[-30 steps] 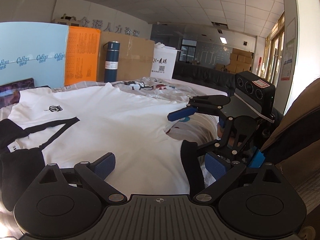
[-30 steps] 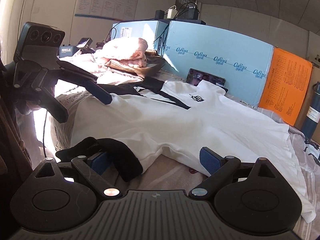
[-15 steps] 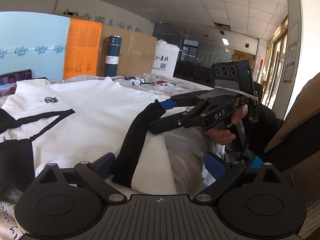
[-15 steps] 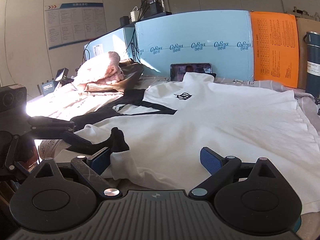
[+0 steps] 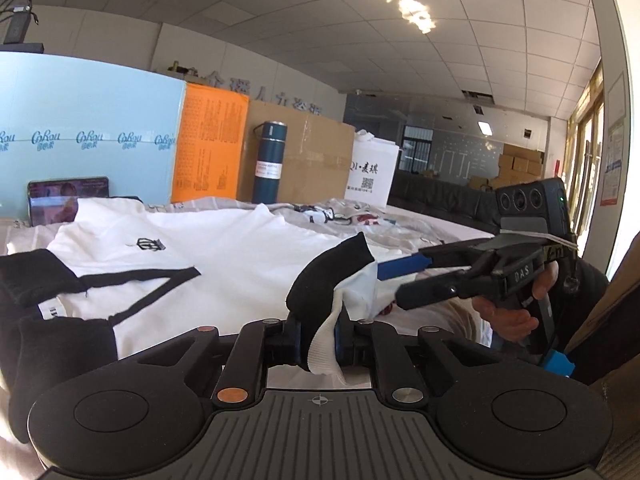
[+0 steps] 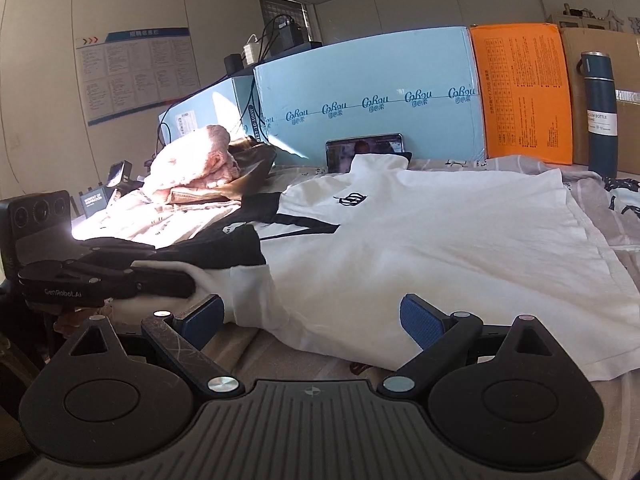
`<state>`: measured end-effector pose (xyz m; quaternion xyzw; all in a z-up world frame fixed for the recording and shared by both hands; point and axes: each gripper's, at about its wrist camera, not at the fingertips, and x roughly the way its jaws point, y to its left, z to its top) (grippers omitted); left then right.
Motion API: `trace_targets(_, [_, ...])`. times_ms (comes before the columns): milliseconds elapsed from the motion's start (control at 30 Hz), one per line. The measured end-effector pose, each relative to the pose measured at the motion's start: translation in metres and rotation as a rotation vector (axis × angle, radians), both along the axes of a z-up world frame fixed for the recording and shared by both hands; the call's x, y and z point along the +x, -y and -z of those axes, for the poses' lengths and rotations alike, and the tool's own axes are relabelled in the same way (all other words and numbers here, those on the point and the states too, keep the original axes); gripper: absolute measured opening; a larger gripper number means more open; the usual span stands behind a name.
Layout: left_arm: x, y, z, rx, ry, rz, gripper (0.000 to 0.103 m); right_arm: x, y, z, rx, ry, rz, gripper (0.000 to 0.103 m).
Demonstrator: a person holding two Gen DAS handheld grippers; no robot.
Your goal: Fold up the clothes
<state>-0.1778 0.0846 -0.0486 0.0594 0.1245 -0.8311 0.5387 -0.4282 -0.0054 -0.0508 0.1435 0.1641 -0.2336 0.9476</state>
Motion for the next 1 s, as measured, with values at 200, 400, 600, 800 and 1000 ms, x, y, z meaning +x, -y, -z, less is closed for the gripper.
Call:
trace_targets(200, [0.0, 0.005, -0.014, -0.064, 0.055, -0.085, 0.012, -0.015, 0.004, -0.001, -0.051, -0.068, 0.064, 0.095])
trace_targets(400, [-0.002, 0.013, -0.03, -0.11, 0.146, -0.16, 0.012, -0.029, 0.031, -0.001, -0.109, -0.152, 0.132, 0.095])
trace_targets(600, [-0.001, 0.037, -0.039, -0.097, 0.249, -0.203, 0.012, -0.074, 0.054, -0.001, -0.112, -0.133, 0.317, 0.095])
trace_targets(800, [0.006, 0.055, -0.035, -0.045, 0.268, -0.22, 0.012, -0.109, 0.074, 0.007, -0.039, -0.094, 0.403, 0.093])
trace_targets(1000, [0.008, 0.066, -0.035, -0.035, 0.29, -0.247, 0.012, -0.118, 0.087, 0.009, -0.02, -0.052, 0.384, 0.038])
